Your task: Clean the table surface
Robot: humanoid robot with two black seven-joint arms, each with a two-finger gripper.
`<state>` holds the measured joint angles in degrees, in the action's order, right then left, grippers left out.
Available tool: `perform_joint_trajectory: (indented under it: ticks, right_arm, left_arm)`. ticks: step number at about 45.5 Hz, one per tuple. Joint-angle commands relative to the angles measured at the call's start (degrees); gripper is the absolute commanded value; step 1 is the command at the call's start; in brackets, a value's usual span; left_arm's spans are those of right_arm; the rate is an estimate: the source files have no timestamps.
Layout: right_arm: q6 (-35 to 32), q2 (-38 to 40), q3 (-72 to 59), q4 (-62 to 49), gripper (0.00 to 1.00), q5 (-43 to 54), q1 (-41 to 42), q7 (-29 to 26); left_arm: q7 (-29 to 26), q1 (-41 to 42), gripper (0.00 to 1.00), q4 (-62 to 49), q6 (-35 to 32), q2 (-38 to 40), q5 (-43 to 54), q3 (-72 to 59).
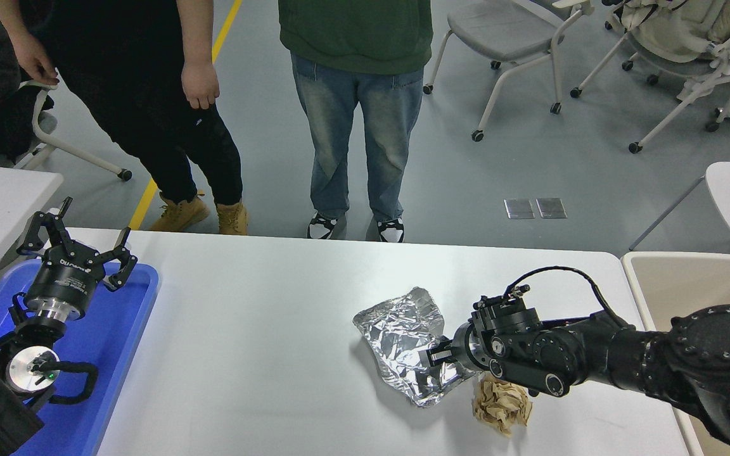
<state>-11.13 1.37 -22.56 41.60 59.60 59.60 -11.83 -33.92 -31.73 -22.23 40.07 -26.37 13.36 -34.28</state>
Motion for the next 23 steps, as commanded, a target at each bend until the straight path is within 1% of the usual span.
perform_joint_trajectory:
  ticks: [1,23]
  right_arm:
    - [-1.44,-0.49,0.41,0.23,0.00,-2.21,1.31,-2.41]
    - [-2.32,1.53,0.50,1.37,0.00,-6.33,4.38,-2.50]
  left_arm:
    - [0.00,0.00,1.00,0.08,0.01,0.00,0.00,0.00]
    - [0.00,0.00,1.00,-0.01,0.01,-0.08,0.00,0.00]
